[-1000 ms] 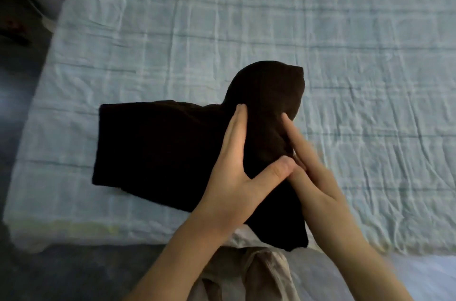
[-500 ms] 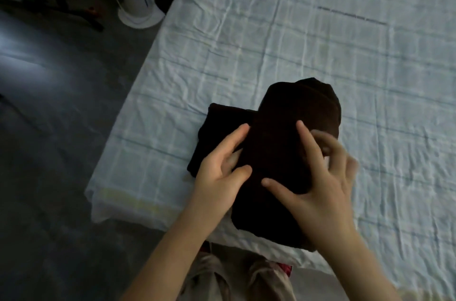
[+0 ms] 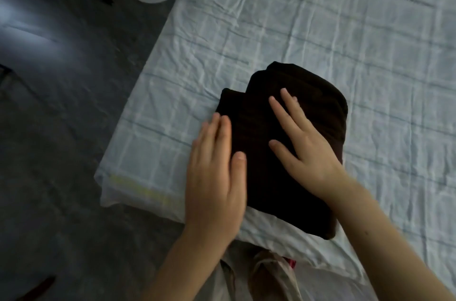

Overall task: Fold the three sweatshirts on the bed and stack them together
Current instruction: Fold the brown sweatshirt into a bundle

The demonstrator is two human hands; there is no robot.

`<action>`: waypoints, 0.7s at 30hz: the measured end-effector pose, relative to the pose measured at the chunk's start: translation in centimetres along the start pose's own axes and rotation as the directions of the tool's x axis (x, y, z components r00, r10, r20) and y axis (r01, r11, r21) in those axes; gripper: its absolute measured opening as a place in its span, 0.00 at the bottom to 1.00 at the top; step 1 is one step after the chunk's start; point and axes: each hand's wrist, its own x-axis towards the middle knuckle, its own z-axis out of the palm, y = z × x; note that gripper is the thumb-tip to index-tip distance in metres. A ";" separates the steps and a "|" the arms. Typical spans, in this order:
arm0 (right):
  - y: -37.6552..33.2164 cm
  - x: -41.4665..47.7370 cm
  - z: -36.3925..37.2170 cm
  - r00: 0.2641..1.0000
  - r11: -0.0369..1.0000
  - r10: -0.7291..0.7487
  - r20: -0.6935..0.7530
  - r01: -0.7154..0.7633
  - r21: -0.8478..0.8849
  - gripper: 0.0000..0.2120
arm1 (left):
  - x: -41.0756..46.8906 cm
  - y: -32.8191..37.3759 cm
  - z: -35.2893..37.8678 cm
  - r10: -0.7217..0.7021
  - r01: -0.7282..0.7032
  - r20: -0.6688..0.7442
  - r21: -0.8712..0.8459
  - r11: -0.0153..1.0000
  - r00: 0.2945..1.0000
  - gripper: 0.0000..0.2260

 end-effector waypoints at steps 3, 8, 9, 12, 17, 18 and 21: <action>1.3 0.1 -1.0 0.998 0.998 -0.065 0.012 0.065 -0.027 0.27 | 0.3 0.1 2.9 0.039 -0.071 0.131 0.249 0.966 0.991 0.27; 4.0 -0.8 0.8 0.990 0.823 -0.100 -0.097 0.027 -0.567 0.28 | 1.1 -6.0 5.2 0.174 -0.258 0.233 0.405 0.877 0.957 0.28; 4.4 -0.6 2.1 0.989 0.830 -0.110 -0.101 0.035 -0.556 0.29 | 1.0 -7.3 5.7 0.194 -0.272 0.227 0.390 0.880 0.954 0.28; 6.0 1.1 5.5 0.984 0.835 -0.145 -0.104 0.065 -0.546 0.29 | 1.3 -9.9 7.1 0.177 -0.239 0.195 0.368 0.898 0.965 0.28; 6.4 1.9 5.2 0.994 0.865 -0.101 -0.053 0.061 -0.499 0.30 | 1.7 -8.3 6.3 0.145 -0.206 0.199 0.331 0.921 0.969 0.28; 6.3 1.7 4.7 0.994 0.871 -0.100 -0.045 0.065 -0.487 0.29 | 1.6 -7.7 5.6 0.140 -0.195 0.188 0.315 0.929 0.972 0.28; 6.0 1.3 3.9 0.994 0.882 -0.095 -0.048 0.061 -0.468 0.29 | 3.3 -5.8 4.0 0.115 -0.137 0.123 0.193 0.972 0.986 0.28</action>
